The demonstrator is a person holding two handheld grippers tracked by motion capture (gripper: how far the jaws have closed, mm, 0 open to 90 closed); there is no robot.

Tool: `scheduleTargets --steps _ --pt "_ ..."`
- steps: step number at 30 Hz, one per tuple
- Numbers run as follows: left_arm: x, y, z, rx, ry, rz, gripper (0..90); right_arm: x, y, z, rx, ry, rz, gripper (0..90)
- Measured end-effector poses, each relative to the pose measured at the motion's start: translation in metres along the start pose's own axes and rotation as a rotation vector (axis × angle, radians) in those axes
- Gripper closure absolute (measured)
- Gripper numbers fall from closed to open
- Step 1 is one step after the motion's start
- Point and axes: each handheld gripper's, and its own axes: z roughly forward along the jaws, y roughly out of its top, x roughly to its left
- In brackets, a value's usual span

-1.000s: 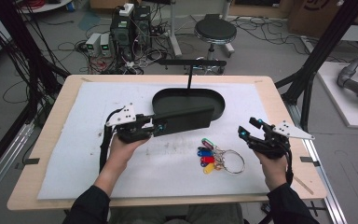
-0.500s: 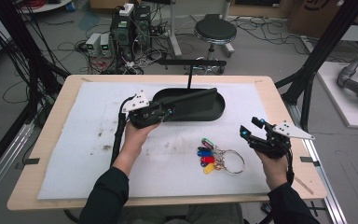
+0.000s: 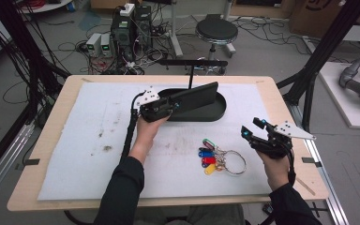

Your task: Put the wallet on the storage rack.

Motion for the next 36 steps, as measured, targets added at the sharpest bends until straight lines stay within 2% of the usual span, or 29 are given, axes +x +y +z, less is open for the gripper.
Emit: scheduleTargets --steps 6,11,19,27,30,36 --pt "0.006 -0.002 0.02 0.016 0.012 0.012 74.0 -0.001 0.0 0.0 0.003 0.0 0.0 36.5" --pt "0.008 -0.01 0.031 0.025 0.028 -0.008 74.0 -0.001 -0.001 -0.001 0.006 -0.003 -0.003 36.6" --pt "0.016 -0.019 0.031 0.068 0.081 -0.013 73.8 -0.001 -0.001 -0.001 0.007 -0.003 -0.005 36.8" --pt "0.02 -0.023 0.031 0.067 0.086 -0.014 72.2 0.001 -0.002 0.0 0.013 0.0 -0.013 37.4" --pt "0.021 -0.024 0.029 0.107 0.106 0.002 70.2 0.001 -0.002 0.0 0.015 0.0 -0.014 37.4" --pt "0.022 -0.025 0.028 0.151 0.117 0.003 66.9 0.002 -0.002 0.001 0.021 0.0 -0.017 37.4"
